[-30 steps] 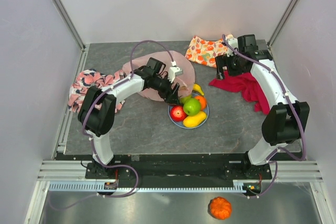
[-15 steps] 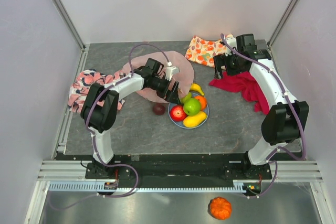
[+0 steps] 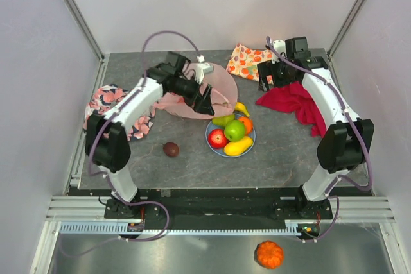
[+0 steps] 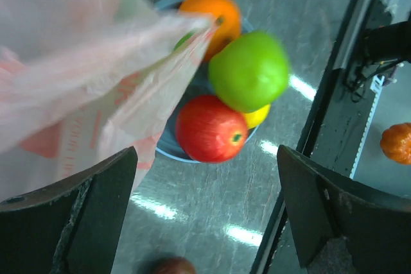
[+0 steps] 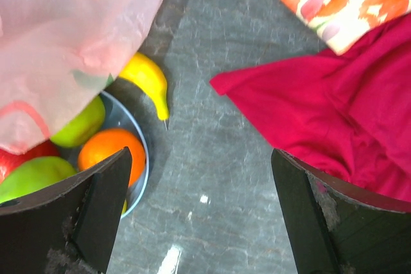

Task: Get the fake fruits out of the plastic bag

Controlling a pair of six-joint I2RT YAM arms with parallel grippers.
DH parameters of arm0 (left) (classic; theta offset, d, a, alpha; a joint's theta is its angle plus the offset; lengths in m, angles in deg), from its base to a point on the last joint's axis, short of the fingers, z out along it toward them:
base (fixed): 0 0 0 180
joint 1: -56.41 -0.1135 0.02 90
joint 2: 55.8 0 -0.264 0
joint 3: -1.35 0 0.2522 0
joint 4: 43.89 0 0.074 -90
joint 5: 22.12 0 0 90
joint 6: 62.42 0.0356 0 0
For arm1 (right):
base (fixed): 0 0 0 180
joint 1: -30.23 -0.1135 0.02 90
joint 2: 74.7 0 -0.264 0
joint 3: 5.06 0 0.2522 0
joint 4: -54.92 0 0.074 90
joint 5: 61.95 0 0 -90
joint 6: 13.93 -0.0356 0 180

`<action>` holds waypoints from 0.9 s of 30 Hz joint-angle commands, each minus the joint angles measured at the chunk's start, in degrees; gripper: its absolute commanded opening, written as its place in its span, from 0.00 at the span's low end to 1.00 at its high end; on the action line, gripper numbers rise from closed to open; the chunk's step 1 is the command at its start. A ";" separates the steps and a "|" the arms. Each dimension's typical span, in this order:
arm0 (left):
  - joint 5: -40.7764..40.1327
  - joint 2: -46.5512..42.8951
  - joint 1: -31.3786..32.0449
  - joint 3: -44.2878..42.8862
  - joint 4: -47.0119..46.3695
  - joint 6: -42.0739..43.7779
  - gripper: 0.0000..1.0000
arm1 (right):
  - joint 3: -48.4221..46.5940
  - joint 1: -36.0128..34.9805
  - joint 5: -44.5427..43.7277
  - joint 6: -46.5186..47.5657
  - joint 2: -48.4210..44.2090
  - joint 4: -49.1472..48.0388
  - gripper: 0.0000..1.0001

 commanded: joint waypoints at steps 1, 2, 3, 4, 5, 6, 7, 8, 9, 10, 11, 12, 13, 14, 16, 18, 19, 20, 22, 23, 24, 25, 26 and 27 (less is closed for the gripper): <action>5.94 -11.54 -0.73 -9.28 24.28 16.85 0.97 | -4.36 -0.14 2.10 -1.02 2.48 -3.90 0.98; 4.19 -13.12 -0.73 -7.71 26.26 17.92 0.97 | -4.80 -0.32 2.54 -1.28 2.92 -4.25 0.98; 2.17 -14.70 -0.73 -5.52 28.37 19.33 0.97 | -5.33 -0.40 2.89 -1.72 3.97 -4.34 0.98; -2.29 -18.63 -0.82 -0.02 31.18 22.39 0.97 | -6.38 -0.58 3.42 -2.16 4.42 -4.43 0.98; -5.20 -20.84 -0.91 3.43 31.38 23.11 0.97 | -6.82 -0.67 3.77 -2.25 4.94 -4.51 0.98; -7.84 -23.21 -1.08 6.68 31.29 23.90 0.97 | -7.18 -1.19 3.60 -2.25 5.82 -4.43 0.98; -12.57 -27.76 -1.43 12.28 31.03 25.22 0.98 | -7.88 -1.37 3.51 -2.08 6.17 -4.51 0.98; -14.62 -29.37 -1.52 14.52 30.94 25.58 0.98 | -8.06 -1.63 3.69 -2.07 6.61 -4.43 0.97; -16.64 -31.04 -1.79 16.54 30.51 25.84 0.98 | -8.23 -2.33 5.34 -1.90 7.23 -4.34 0.97; -19.97 -32.19 -2.22 19.78 29.98 25.93 0.98 | -8.50 -2.69 7.27 -1.20 7.58 -4.08 0.97; -21.30 -33.94 -2.49 21.20 29.28 25.93 0.98 | -8.67 -3.21 8.86 -0.85 7.76 -3.64 0.98; -22.45 -34.48 -2.75 22.44 29.10 25.93 0.99 | -8.76 -4.70 12.18 -0.32 7.85 -3.55 0.98; -25.51 -34.92 -2.93 25.32 28.75 25.76 0.99 | -8.85 -5.67 13.43 0.03 7.67 -3.55 0.98; -27.71 -35.36 -3.11 27.00 27.44 25.41 0.99 | -9.37 -6.72 14.66 0.82 7.59 -3.55 0.98; -31.77 -35.72 -4.33 30.77 26.55 25.49 0.99 | -11.13 -10.24 15.99 1.96 7.85 -3.20 0.98; -34.31 -36.07 -6.00 33.68 25.32 25.76 0.99 | -12.36 -13.92 14.68 4.07 8.98 -2.76 0.98; -35.28 -36.07 -6.27 34.66 24.71 25.58 0.99 | -12.80 -15.07 11.72 4.77 9.69 -2.15 0.98; -36.25 -35.90 -6.62 35.45 23.74 25.58 0.99 | -13.15 -15.95 11.25 5.65 10.56 -2.06 0.98; -36.35 -34.84 -7.32 36.16 22.68 25.23 0.99 | -14.64 -17.37 11.16 5.84 13.64 -1.18 0.98; -35.83 -34.49 -7.41 35.72 22.77 25.14 0.99 | -15.70 -18.15 11.07 5.66 16.00 -0.65 0.98; -34.08 -33.79 -7.50 34.76 23.64 24.97 0.99 | -17.45 -18.25 10.81 5.66 16.98 -0.21 0.98; -33.19 -33.18 -7.50 34.41 24.17 24.88 0.99 | -17.99 -18.60 10.37 5.92 17.68 0.23 0.98; -31.36 -32.65 -7.50 34.14 24.52 24.88 0.99 | -18.51 -19.12 10.11 6.36 18.65 0.32 0.98; -30.29 -31.25 -7.50 34.23 24.96 24.70 0.99 | -18.78 -19.47 9.67 6.89 19.18 0.41 0.98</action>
